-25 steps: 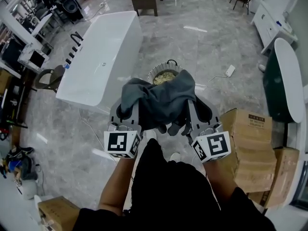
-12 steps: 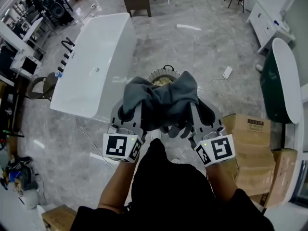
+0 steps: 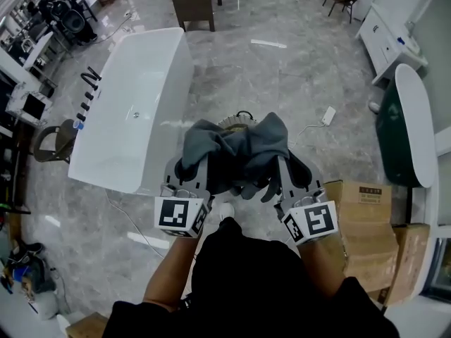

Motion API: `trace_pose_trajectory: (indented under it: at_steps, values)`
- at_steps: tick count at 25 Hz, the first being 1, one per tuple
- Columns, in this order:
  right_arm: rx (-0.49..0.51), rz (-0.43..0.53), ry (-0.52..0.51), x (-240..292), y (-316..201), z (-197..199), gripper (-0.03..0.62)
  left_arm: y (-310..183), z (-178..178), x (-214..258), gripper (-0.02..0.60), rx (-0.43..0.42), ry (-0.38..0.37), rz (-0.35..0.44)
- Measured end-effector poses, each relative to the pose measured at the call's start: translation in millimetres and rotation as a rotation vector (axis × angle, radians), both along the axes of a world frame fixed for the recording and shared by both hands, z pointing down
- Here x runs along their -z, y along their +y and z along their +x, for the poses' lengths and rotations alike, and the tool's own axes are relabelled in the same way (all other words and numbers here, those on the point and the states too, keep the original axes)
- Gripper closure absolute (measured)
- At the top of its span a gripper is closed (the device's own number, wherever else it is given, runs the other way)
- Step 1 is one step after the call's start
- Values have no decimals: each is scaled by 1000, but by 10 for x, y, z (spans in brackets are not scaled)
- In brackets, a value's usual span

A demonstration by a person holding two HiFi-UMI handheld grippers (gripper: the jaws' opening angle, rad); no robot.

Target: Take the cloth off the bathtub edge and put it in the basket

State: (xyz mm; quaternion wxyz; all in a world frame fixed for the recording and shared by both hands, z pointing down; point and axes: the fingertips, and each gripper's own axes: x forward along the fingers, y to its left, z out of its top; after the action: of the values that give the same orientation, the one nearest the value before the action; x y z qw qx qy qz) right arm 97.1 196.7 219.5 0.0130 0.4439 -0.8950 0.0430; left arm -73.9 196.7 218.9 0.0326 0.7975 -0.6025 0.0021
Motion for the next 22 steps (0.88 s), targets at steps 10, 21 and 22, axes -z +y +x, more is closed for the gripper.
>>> trace_pose_trajectory:
  at_steps: [10, 21, 22]
  values:
    - [-56, 33, 1, 149, -685, -425, 553, -712, -321, 195, 538, -90, 38, 30]
    - [-125, 30, 42, 106, -1225, -805, 553, -1335, -612, 142, 538, -160, 62, 40]
    - [-126, 33, 44, 131, -1257, -814, 553, -1371, -615, 161, 538, -164, 64, 43]
